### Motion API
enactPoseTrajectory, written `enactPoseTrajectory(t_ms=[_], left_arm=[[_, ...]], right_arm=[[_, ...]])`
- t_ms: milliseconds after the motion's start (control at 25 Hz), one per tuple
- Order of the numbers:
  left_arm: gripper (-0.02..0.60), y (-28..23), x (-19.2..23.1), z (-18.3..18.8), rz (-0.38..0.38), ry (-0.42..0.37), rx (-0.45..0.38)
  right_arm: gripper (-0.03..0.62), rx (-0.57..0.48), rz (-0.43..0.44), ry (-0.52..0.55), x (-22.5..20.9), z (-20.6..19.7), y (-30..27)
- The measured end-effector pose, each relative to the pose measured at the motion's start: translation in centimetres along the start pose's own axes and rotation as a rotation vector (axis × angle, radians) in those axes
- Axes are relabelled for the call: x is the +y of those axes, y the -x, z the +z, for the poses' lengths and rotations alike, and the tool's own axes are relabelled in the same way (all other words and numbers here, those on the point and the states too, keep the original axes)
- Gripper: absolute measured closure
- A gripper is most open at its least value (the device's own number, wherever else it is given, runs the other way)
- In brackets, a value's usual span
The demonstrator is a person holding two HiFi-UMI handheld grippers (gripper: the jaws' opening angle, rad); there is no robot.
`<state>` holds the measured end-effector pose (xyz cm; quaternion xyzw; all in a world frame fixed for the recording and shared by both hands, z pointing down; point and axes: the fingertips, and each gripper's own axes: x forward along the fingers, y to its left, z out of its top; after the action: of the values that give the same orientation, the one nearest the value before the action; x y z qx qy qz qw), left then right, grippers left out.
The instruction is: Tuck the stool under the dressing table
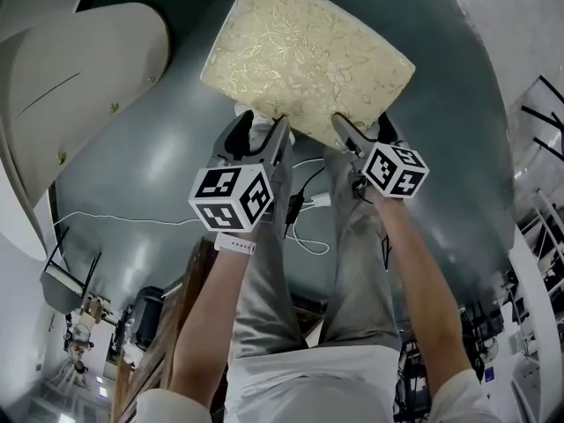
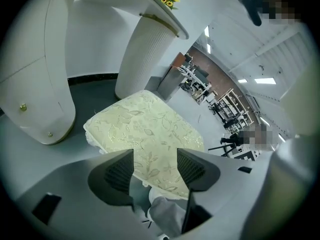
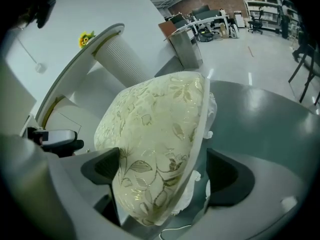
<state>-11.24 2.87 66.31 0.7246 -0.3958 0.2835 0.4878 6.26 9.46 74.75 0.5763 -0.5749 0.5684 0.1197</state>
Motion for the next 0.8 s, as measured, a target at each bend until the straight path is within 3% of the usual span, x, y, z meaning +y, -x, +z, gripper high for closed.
enactPoseTrajectory(t_ms=[200, 400, 560, 680, 800], left_arm=[[0.308, -0.8, 2.6, -0.6, 0.068, 0.056, 0.017], [0.253, -2.1, 3.2, -0.9, 0.029, 0.162, -0.014], [0.241, -3.2, 3.8, -1.1, 0.042, 0.226, -0.013], [0.241, -3.9, 3.9, -1.0, 0.064, 0.235, -0.014], [0.241, -4.0, 3.8, -1.0, 0.086, 0.178, 0.009]], right_arm=[[0.075, 0.011, 0.016, 0.014, 0.8, 0.3, 0.1], [0.075, 0.019, 0.005, 0.018, 0.7, 0.3, 0.4], [0.076, 0.021, 0.000, 0.018, 0.7, 0.4, 0.3], [0.077, 0.017, -0.005, 0.013, 0.7, 0.3, 0.3], [0.079, 0.015, -0.008, 0.009, 0.9, 0.2, 0.4]])
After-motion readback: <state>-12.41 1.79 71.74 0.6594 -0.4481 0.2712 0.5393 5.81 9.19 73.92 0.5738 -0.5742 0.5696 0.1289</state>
